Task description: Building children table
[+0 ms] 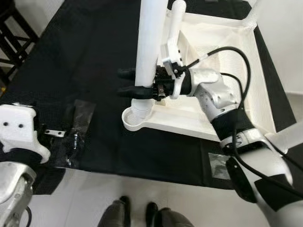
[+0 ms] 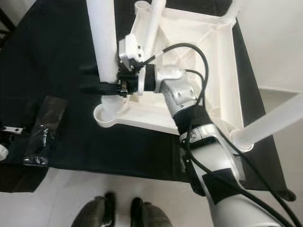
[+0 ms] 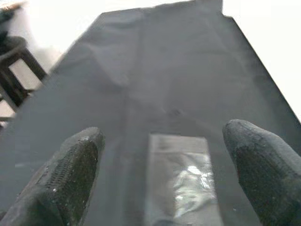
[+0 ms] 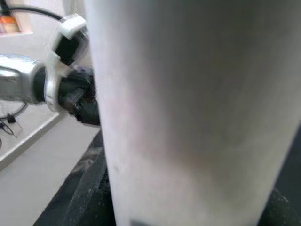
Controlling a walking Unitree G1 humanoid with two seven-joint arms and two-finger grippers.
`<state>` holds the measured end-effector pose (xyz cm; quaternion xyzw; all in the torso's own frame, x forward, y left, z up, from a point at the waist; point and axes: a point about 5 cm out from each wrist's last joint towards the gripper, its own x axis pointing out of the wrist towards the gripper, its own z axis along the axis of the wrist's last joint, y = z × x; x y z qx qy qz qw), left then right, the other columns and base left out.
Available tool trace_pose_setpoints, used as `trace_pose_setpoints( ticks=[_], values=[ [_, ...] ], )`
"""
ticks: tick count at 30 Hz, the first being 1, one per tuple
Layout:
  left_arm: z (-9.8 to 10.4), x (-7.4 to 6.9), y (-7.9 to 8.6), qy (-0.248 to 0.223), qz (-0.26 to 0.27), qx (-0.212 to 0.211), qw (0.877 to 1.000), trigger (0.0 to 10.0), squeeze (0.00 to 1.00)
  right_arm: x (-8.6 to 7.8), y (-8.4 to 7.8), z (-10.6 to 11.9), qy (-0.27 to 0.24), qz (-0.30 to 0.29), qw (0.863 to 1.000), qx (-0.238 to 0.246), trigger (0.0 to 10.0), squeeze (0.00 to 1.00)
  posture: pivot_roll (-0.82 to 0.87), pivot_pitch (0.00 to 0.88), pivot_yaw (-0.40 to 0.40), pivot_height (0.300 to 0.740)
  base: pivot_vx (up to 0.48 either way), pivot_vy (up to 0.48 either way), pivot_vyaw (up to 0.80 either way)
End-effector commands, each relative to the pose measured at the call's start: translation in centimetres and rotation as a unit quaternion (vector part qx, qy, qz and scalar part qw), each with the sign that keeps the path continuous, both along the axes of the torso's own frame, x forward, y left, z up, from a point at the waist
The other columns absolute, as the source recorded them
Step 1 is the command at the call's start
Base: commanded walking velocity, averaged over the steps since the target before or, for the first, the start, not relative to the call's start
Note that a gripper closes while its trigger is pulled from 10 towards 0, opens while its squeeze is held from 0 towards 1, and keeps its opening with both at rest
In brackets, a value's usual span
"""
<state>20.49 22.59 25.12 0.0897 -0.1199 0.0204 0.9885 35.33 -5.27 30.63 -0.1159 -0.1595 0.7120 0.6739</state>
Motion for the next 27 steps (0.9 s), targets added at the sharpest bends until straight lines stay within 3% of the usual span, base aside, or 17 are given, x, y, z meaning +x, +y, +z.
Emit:
trace_pose_setpoints(
  ticks=[1,6,14,22,27],
  values=[
    [-0.2,-0.2,-0.1,0.004,-0.001,0.002,1.000,10.0,0.00,-0.1,-0.2,0.1,-0.008,0.003,1.000,-0.002,10.0,0.00,0.09,0.318,-0.094,0.740,0.000,0.000,0.00],
    [-0.2,-0.1,-0.2,0.003,-0.004,-0.005,1.000,10.0,0.00,0.0,0.3,-0.5,-0.003,0.001,1.000,-0.006,10.0,0.00,0.09,0.317,-0.099,0.740,0.000,0.000,0.00],
    [-0.3,0.0,-0.3,0.004,-0.003,-0.010,1.000,10.0,0.00,0.0,1.0,-0.5,-0.002,0.002,1.000,0.002,10.0,0.00,0.09,0.311,-0.098,0.740,0.000,0.480,0.00],
    [-0.3,-0.1,-0.4,0.000,-0.008,-0.009,1.000,10.0,0.00,-0.1,1.4,-0.1,-0.004,0.014,1.000,0.009,10.0,0.00,0.09,0.304,-0.096,0.740,0.000,0.000,0.00],
    [-0.3,0.0,-0.4,0.000,-0.010,-0.010,1.000,10.0,0.00,-0.4,1.3,-0.9,0.001,0.043,0.999,-0.026,10.0,0.00,0.09,0.298,-0.097,0.740,0.000,0.000,0.00]
  ],
)
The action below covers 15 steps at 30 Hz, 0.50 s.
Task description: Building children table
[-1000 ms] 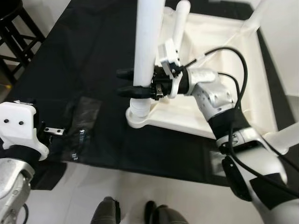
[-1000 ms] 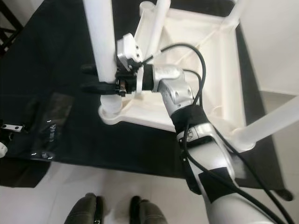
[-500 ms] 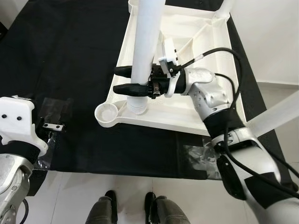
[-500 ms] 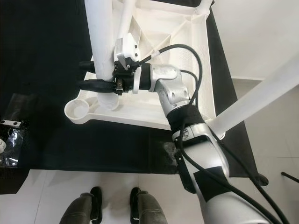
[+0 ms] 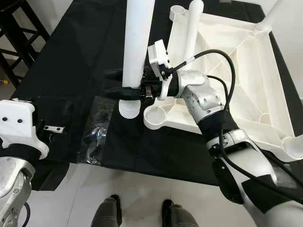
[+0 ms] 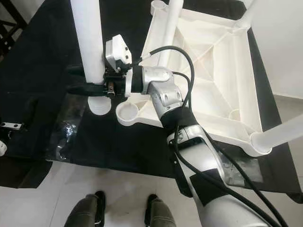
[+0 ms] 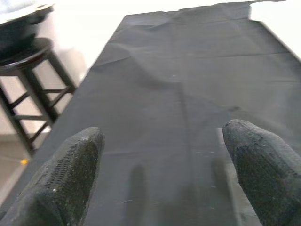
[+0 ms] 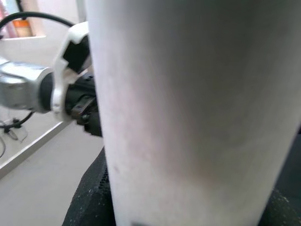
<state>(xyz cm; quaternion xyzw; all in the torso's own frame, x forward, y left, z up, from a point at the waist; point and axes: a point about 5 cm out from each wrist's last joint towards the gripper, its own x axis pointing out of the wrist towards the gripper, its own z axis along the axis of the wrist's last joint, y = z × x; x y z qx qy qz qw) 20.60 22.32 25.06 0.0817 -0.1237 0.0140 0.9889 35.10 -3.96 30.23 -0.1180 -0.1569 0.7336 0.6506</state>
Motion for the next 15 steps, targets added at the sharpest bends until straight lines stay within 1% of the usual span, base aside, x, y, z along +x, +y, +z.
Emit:
trace_pose_setpoints(
  ticks=[1,2,3,4,6,7,8,15],
  values=[
    [-0.3,-0.2,-0.1,0.003,-0.004,-0.003,1.000,10.0,0.00,-0.2,-0.2,-0.8,0.005,0.021,0.999,-0.029,10.0,0.00,0.09,0.299,-0.098,0.740,0.000,0.000,0.00],
    [-0.3,-0.2,-0.1,0.003,-0.004,-0.003,1.000,10.0,0.00,-0.2,-0.4,-1.0,0.008,0.026,0.999,-0.036,10.0,0.00,0.09,0.299,-0.098,0.740,0.000,0.000,0.00],
    [-0.3,-0.2,-0.1,0.003,-0.004,-0.004,1.000,10.0,0.00,-0.2,-0.9,-1.1,0.016,0.037,0.998,-0.047,10.0,0.00,0.10,0.303,-0.100,0.740,0.000,0.000,0.00],
    [-0.3,-0.2,-0.1,0.003,-0.004,-0.004,1.000,10.0,0.00,-0.2,-0.9,-1.1,0.016,0.037,0.998,-0.047,10.0,0.00,0.10,0.303,-0.100,0.740,0.000,0.000,0.00],
    [-0.3,-0.2,-0.2,0.002,-0.005,-0.005,1.000,10.0,0.00,-0.1,-2.0,-0.6,0.031,0.059,0.996,-0.058,10.0,0.00,0.10,0.307,-0.102,0.740,0.000,0.000,0.00],
    [-0.3,-0.2,-0.2,0.002,-0.005,-0.005,1.000,10.0,0.00,-0.1,-2.0,-0.6,0.031,0.059,0.996,-0.058,10.0,0.00,0.10,0.307,-0.102,0.740,0.000,0.000,0.00],
    [-0.3,-0.2,-0.2,0.001,-0.006,-0.005,1.000,10.0,0.00,0.0,-2.4,-0.3,0.034,0.063,0.996,-0.059,10.0,0.00,0.10,0.309,-0.104,0.740,0.000,0.000,0.00],
    [-0.2,-0.3,-0.2,0.001,-0.010,-0.006,1.000,10.0,0.00,0.5,-2.7,-0.2,0.030,0.053,0.995,-0.073,10.0,0.00,0.10,0.320,-0.104,0.740,0.000,0.000,0.00]
  ],
)
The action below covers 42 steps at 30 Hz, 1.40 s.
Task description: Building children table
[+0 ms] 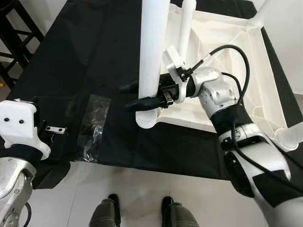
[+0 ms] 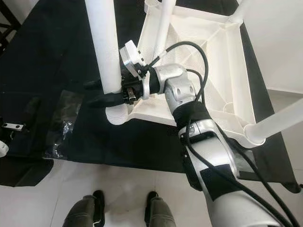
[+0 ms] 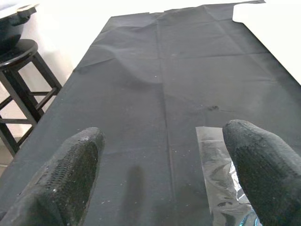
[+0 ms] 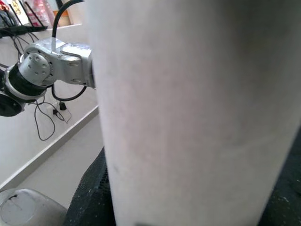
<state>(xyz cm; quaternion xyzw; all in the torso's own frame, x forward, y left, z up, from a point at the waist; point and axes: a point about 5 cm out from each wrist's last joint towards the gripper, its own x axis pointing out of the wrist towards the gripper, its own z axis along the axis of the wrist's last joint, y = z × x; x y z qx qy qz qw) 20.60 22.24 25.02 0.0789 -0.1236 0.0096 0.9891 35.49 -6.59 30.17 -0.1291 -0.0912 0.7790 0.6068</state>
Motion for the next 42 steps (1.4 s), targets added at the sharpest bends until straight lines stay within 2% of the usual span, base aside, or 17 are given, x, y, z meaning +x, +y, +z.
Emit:
trace_pose_setpoints(
  ticks=[1,9,15,29,34,42],
  values=[
    [-0.1,-0.3,-0.1,0.000,-0.005,-0.004,1.000,10.0,0.00,0.1,0.0,-0.1,-0.003,0.001,1.000,-0.005,10.0,0.00,0.10,0.320,-0.104,0.740,0.000,0.000,0.00],
    [-0.1,-0.6,-0.5,0.003,-0.025,-0.006,1.000,10.0,0.00,0.7,0.0,-0.8,0.019,-0.022,1.000,-0.008,10.0,0.00,0.11,0.335,-0.103,0.740,0.000,0.000,0.00],
    [0.0,-1.0,-0.6,0.003,-0.030,-0.008,1.000,10.0,0.00,1.2,-0.7,-0.7,0.035,-0.038,0.999,-0.009,10.0,0.00,0.11,0.346,-0.103,0.740,0.000,0.000,0.00],
    [0.1,-1.4,-0.5,0.006,-0.032,-0.008,0.999,10.0,0.00,1.5,-1.5,-0.5,0.041,-0.048,0.998,-0.024,10.0,0.00,0.12,0.355,-0.097,0.740,0.000,0.000,0.00],
    [0.1,-1.5,-0.5,0.006,-0.032,-0.007,0.999,10.0,0.00,1.3,-0.3,-1.2,0.020,-0.034,0.998,-0.045,10.0,0.00,0.12,0.357,-0.097,0.740,0.000,0.000,0.00],
    [0.2,-1.5,-0.6,0.007,-0.032,-0.009,0.999,10.0,0.00,1.4,0.6,-1.2,0.004,-0.046,0.998,-0.041,10.0,0.00,0.12,0.357,-0.100,0.740,0.000,0.000,0.00]
  ],
)
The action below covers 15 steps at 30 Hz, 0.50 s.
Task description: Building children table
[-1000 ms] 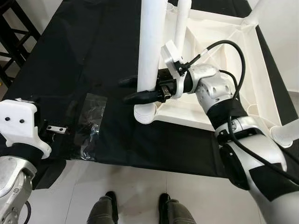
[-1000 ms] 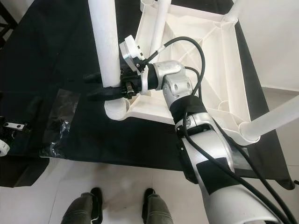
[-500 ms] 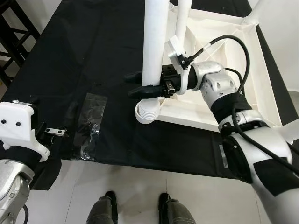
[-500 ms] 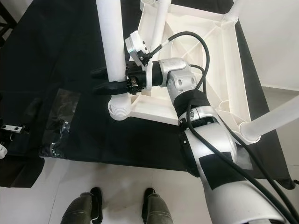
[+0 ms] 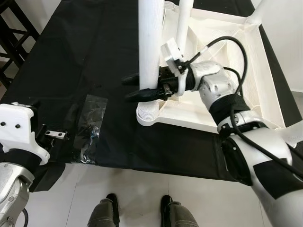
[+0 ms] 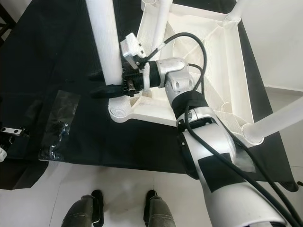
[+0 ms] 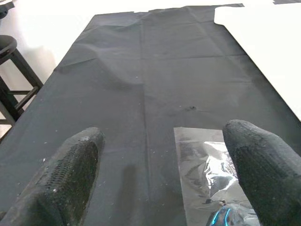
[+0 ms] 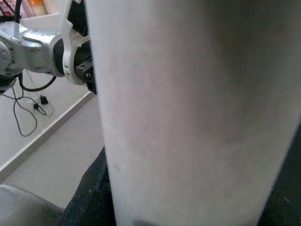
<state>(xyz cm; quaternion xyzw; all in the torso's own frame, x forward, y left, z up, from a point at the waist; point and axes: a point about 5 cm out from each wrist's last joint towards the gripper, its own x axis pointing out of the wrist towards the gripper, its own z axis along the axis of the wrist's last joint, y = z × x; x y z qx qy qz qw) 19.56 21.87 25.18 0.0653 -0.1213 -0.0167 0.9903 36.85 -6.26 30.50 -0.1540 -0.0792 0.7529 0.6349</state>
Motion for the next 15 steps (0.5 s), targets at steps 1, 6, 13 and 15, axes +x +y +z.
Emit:
trace_pose_setpoints(
  ticks=[1,6,13,15],
  values=[
    [0.0,-0.5,-0.2,0.003,-0.004,0.001,1.000,10.0,0.00,0.1,0.4,-1.5,0.017,-0.007,1.000,-0.019,10.0,0.00,0.12,0.357,-0.100,0.740,0.000,0.000,0.00],
    [0.0,-0.5,-0.2,0.003,-0.004,0.001,1.000,10.0,0.00,-0.1,0.5,-1.9,0.020,0.013,0.999,-0.031,10.0,0.00,0.12,0.356,-0.100,0.740,0.000,0.000,0.00],
    [-0.1,-0.5,-0.1,0.004,-0.004,0.001,1.000,10.0,0.00,-0.6,0.1,-3.1,0.030,0.031,0.998,-0.045,10.0,0.00,0.13,0.348,-0.098,0.740,0.000,0.000,0.00],
    [-0.1,-0.5,-0.1,0.004,-0.004,0.001,1.000,10.0,0.00,-0.7,-0.1,-3.2,0.027,0.033,0.998,-0.047,10.0,0.00,0.13,0.347,-0.098,0.740,0.000,0.000,0.00]
  ],
)
